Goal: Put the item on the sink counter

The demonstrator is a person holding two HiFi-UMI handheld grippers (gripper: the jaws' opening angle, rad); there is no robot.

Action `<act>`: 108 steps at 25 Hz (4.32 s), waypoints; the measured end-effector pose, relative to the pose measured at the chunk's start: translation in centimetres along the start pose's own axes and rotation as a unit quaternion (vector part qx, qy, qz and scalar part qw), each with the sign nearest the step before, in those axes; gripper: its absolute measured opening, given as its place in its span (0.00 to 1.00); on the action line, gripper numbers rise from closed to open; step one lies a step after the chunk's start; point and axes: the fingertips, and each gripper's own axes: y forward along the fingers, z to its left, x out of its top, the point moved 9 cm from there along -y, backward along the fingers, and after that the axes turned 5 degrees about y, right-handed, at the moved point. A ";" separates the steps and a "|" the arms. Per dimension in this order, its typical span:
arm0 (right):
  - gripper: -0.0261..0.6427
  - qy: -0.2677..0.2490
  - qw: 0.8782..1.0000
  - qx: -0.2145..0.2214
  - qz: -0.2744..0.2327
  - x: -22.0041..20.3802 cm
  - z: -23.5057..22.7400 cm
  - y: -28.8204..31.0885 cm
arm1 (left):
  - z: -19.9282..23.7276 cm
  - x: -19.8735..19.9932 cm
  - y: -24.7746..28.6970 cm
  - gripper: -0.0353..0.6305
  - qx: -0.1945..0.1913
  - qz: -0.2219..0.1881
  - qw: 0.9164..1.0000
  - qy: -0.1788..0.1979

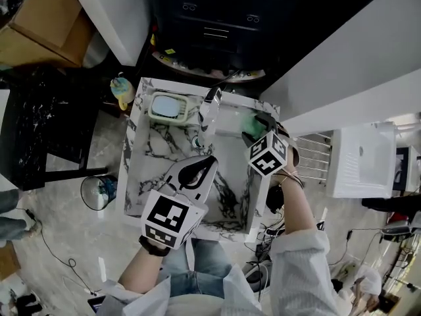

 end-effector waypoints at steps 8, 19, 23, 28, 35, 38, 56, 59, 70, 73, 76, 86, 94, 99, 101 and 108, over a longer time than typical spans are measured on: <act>0.25 0.010 0.999 -0.044 -0.007 0.2 -0.8 -0.6 | -0.4 0.4 0.2 0.09 -0.004 -0.009 1.000 0.004; 0.23 0.076 0.996 -0.041 -0.020 -0.2 -1.4 -1.1 | -0.7 1.1 -0.7 0.09 0.017 -0.022 1.000 0.005; 0.23 0.092 0.995 -0.024 -0.040 0.2 -0.8 -2.5 | -1.2 1.8 -1.4 0.09 0.031 -0.029 0.999 0.011; 0.24 0.094 0.993 -0.009 -0.069 1.5 0.3 -5.1 | -2.3 2.7 -3.0 0.09 0.049 -0.044 0.998 0.013; 0.23 0.087 0.990 -0.001 -0.115 4.0 2.5 -8.2 | -3.1 2.6 -5.7 0.09 0.073 -0.059 0.995 0.013; 0.23 0.089 0.988 0.001 -0.129 4.8 4.2 -9.9 | -3.4 2.4 -7.2 0.09 0.074 -0.065 0.995 0.013; 0.23 0.101 0.974 -0.019 -0.199 8.1 21.3 -22.0 | -7.9 -3.4 -23.7 0.09 0.064 -0.088 0.993 0.036; 0.23 0.101 0.972 -0.025 -0.210 8.2 24.3 -24.4 | -9.2 -4.8 -26.5 0.09 0.062 -0.090 0.993 0.038; 0.23 0.140 0.960 -0.039 -0.238 6.2 33.3 -31.7 | -13.0 -8.9 -33.0 0.09 0.045 -0.089 0.994 0.034; 0.23 0.155 0.957 -0.047 -0.241 5.0 34.9 -33.0 | -14.1 -9.4 -33.6 0.09 0.037 -0.086 0.995 0.039; 0.23 0.169 0.954 -0.051 -0.240 3.9 36.4 -34.0 | -15.3 -10.0 -34.2 0.09 0.027 -0.082 0.995 0.045; 0.23 0.212 0.949 -0.022 -0.232 -0.1 38.2 -33.9 | -16.3 -11.2 -33.6 0.09 0.045 -0.063 0.996 0.032; 0.23 0.220 0.948 0.020 -0.230 -0.4 37.6 -32.7 | -16.8 -11.3 -31.8 0.09 0.063 -0.054 0.996 0.007; 0.24 0.211 0.950 0.043 -0.227 -0.8 37.8 -30.8 | -16.2 -12.7 -31.0 0.09 0.087 -0.047 0.995 -0.007; 0.24 0.209 0.951 0.053 -0.223 -1.2 38.1 -29.6 | -15.7 -13.8 -30.7 0.09 0.096 -0.045 0.994 -0.017; 0.23 0.211 0.952 0.077 -0.206 -2.2 39.6 -24.4 | -13.2 -18.5 -29.8 0.09 0.118 -0.037 0.991 -0.050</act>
